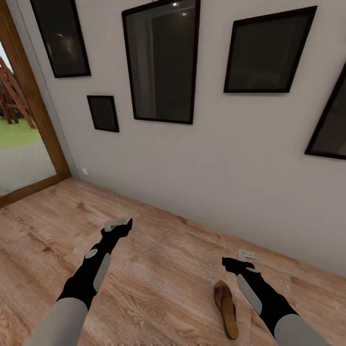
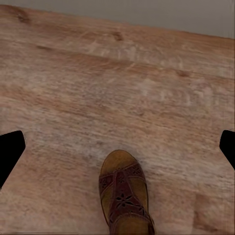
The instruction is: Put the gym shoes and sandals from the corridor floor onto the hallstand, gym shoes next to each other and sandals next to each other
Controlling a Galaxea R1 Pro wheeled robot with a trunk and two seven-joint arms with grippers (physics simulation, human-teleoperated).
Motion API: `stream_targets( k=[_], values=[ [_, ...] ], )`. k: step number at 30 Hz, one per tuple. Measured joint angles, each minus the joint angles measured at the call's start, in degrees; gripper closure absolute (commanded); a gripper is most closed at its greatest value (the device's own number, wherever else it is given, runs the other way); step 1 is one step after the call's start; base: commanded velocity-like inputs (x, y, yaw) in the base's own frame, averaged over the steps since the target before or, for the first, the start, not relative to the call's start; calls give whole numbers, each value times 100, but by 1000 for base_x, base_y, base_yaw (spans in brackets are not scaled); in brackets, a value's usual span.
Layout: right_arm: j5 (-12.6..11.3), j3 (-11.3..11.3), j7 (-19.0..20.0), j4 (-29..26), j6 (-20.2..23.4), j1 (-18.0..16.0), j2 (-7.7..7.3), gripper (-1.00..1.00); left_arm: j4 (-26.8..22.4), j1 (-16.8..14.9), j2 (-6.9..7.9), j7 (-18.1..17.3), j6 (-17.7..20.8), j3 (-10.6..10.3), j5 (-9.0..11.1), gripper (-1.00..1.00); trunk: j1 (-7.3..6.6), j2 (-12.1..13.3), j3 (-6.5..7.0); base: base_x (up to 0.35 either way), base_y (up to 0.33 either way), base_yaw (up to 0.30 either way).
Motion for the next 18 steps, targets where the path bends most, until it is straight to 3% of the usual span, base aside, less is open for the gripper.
stream_targets(
  k=[18],
  values=[
    [-6, -1, 18, -2, 1, 1, -6, -100, 2, 1, -1, -1, 0, 1, 0, -100, 46, -24, -563, 0, 0, 17]
  ],
)
